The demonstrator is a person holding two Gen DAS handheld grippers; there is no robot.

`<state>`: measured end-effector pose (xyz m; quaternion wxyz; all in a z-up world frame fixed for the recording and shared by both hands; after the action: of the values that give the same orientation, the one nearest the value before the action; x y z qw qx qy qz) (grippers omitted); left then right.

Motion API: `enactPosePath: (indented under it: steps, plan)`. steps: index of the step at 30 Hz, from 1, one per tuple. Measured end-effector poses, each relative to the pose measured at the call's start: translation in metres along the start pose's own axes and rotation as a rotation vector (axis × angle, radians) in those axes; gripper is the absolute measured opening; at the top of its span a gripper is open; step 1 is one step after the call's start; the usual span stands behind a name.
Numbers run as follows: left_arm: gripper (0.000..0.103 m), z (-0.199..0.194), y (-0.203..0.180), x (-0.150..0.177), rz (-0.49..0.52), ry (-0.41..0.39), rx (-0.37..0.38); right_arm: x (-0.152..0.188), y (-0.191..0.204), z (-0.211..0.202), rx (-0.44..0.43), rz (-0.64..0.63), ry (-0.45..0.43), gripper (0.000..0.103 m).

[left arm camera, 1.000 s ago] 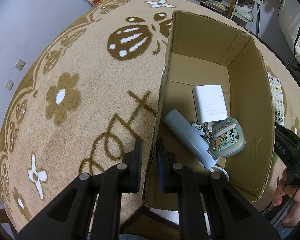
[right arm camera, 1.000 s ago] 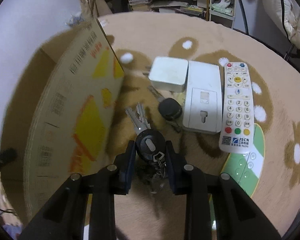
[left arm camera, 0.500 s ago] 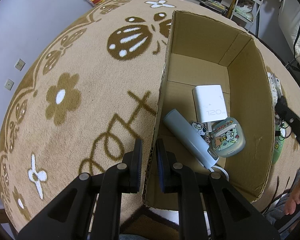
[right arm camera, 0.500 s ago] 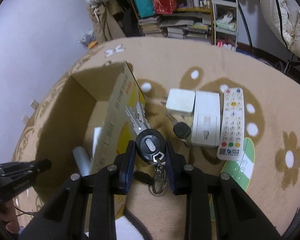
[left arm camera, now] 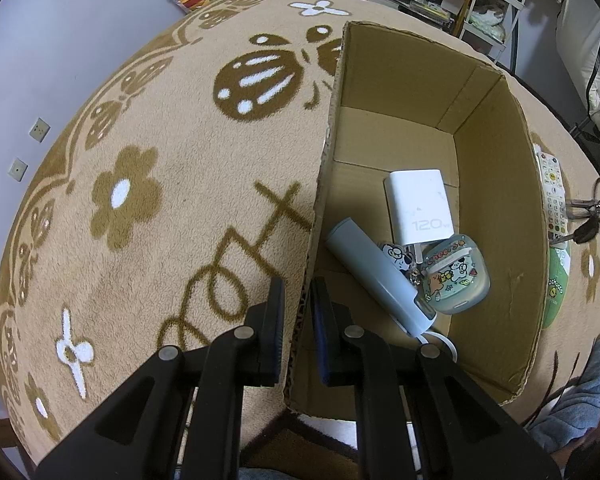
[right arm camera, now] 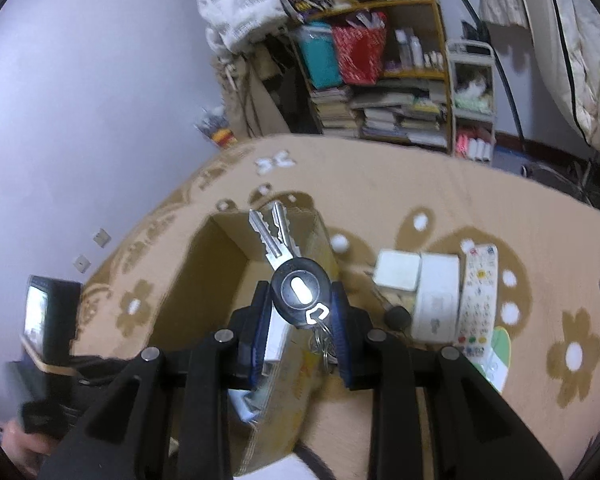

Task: Organize rigid objects
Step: 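Lift the keys into the box and open the right gripper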

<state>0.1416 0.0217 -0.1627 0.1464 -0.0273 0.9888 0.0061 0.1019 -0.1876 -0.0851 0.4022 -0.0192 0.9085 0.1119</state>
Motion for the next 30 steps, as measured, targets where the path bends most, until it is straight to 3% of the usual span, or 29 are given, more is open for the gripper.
enactPosePath:
  steps: [15,19,30]
  plan:
    - [0.013,0.001,0.0,0.0,-0.004,0.001,0.004,-0.034,0.045,-0.049,-0.155,-0.067,-0.192,0.031]
    - [0.013,0.001,0.0,0.0,-0.004,0.001,0.003,-0.03,0.053,-0.041,-0.159,-0.089,-0.176,0.031]
    - [0.013,0.002,0.0,0.0,-0.004,0.001,0.002,0.006,0.041,0.021,-0.18,-0.022,-0.021,0.031]
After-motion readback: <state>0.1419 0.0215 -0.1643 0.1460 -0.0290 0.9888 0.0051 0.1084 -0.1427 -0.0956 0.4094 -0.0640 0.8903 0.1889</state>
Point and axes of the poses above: each gripper's, at about its wrist camera, not at the fingertips, and z roughly the way its jaws point, y to its left, x to its underside, the point moved 3 cm from there along z, roughly the way its jaws point, and after that the axes turned 10 degrees about -z, right-handed, at the moved point
